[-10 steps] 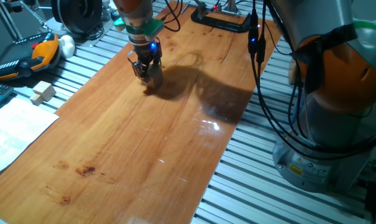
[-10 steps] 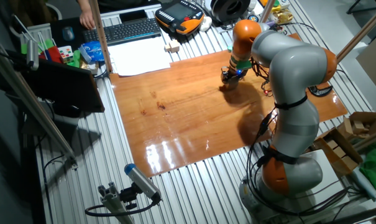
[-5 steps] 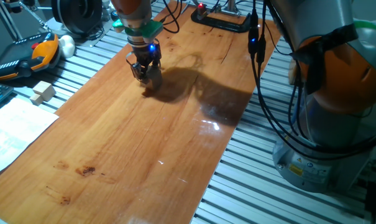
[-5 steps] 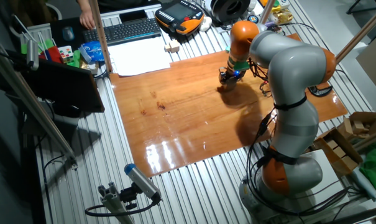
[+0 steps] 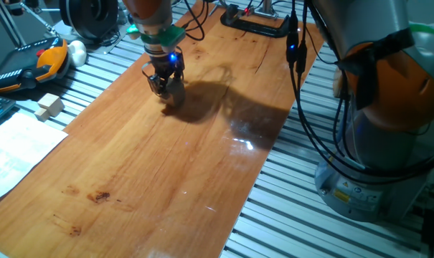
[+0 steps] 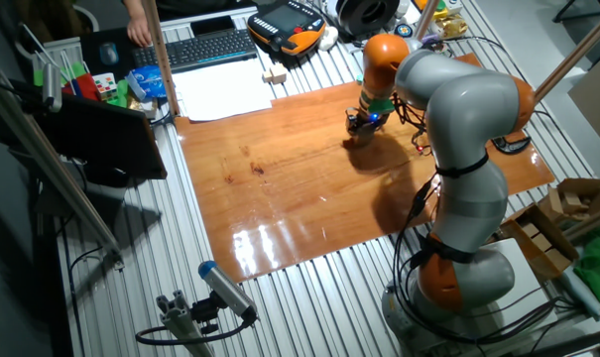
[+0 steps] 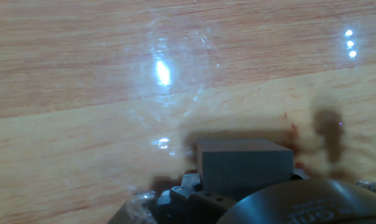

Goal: Hold a small block with the gripper and sweep it from left to right on the table

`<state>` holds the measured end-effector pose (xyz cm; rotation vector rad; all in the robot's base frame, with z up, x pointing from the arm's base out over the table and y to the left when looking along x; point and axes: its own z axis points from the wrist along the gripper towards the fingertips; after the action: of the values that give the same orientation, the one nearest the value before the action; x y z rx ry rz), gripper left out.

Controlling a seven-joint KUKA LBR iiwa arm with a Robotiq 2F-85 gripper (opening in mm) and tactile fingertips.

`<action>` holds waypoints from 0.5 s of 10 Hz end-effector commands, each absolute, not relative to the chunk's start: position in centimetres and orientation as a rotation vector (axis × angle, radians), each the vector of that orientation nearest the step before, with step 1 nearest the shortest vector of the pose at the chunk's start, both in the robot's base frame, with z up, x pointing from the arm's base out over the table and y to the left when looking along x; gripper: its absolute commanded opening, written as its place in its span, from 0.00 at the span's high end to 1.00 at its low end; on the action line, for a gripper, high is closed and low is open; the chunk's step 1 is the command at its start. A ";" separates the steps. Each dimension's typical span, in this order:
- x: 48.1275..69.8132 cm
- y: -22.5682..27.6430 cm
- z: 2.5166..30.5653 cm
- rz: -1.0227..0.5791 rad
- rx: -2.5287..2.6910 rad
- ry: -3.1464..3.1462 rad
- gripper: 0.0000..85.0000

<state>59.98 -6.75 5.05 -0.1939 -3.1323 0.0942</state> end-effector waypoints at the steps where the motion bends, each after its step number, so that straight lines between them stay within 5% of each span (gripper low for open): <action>1: 59.9 -6.6 5.0 0.094 -0.197 -3.132 0.24; 5: 59.5 -6.0 4.7 0.094 -0.216 -3.136 0.24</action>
<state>59.57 -6.02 4.72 -0.2168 -3.1374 0.0944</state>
